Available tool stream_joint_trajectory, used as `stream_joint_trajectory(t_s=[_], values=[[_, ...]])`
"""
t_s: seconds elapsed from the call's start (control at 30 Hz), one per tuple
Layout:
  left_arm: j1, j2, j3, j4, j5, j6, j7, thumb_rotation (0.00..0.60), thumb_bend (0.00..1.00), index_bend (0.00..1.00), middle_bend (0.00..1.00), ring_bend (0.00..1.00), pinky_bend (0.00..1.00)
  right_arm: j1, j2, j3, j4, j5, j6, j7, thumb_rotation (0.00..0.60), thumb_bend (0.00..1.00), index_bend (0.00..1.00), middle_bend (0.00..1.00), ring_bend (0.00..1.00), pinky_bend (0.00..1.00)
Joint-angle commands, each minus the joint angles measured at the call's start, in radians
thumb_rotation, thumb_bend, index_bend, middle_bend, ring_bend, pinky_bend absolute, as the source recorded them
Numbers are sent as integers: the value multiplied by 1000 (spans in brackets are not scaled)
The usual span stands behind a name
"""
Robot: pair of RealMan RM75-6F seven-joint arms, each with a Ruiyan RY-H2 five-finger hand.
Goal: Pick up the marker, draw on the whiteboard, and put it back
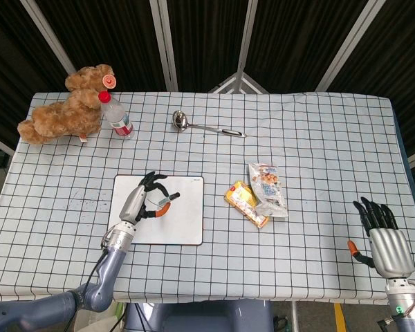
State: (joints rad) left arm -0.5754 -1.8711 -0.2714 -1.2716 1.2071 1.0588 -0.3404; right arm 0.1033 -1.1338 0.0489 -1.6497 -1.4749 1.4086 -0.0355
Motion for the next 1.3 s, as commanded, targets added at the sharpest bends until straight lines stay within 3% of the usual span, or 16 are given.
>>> stream_joint_trajectory(t_s=[0.03, 0.53, 0.97, 1.17, 1.3], values=[[-1, -4, 0, 6, -1, -3, -2, 600, 510, 714, 176, 25, 47, 0, 0, 0, 0, 2, 0, 1, 600, 350, 0, 0, 0, 0], [3, -3, 5, 17, 0, -9, 6, 600, 510, 717, 177, 25, 47, -1, 0, -1, 0, 0, 2, -2, 600, 350, 0, 0, 0, 0], [49, 56, 32, -27, -20, -8, 22, 600, 511, 717, 178, 25, 47, -4, -3, -1, -2, -1, 8, -13, 600, 350, 0, 0, 0, 0], [84, 111, 41, -101, -3, 14, -19, 600, 510, 717, 178, 24, 47, -4, -5, 0, -3, 1, 10, -19, 600, 350, 0, 0, 0, 0], [106, 168, 18, -192, 39, 63, -80, 600, 511, 717, 178, 24, 47, -4, -6, 1, -2, 4, 9, -19, 600, 351, 0, 0, 0, 0]])
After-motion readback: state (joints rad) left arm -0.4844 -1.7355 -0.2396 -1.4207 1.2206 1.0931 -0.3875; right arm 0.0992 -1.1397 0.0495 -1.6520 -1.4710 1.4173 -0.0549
